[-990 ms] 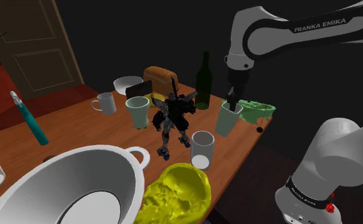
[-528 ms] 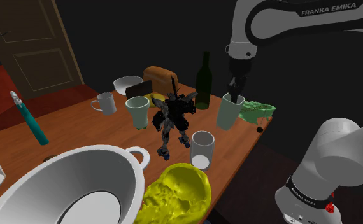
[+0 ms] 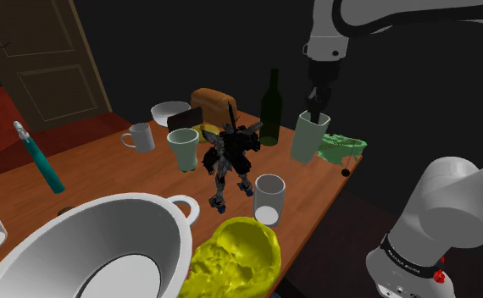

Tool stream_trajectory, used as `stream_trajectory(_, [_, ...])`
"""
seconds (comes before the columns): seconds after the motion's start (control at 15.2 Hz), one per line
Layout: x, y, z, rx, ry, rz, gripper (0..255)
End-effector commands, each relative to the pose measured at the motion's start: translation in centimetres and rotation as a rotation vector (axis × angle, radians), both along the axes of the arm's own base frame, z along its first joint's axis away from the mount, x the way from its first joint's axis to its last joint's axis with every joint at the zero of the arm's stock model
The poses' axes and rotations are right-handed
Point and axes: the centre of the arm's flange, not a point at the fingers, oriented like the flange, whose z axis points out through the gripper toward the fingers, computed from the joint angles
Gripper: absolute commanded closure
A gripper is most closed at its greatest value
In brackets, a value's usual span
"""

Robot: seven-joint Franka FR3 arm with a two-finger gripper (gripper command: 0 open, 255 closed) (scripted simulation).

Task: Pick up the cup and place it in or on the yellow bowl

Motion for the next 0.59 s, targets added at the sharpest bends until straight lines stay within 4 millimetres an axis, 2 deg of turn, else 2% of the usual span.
stream_trajectory(0.0, [0.0, 0.1, 1.1, 0.000, 0.000, 0.000, 255])
stream_trajectory(0.53, [0.0, 0.1, 4.9, 0.000, 0.000, 0.000, 255])
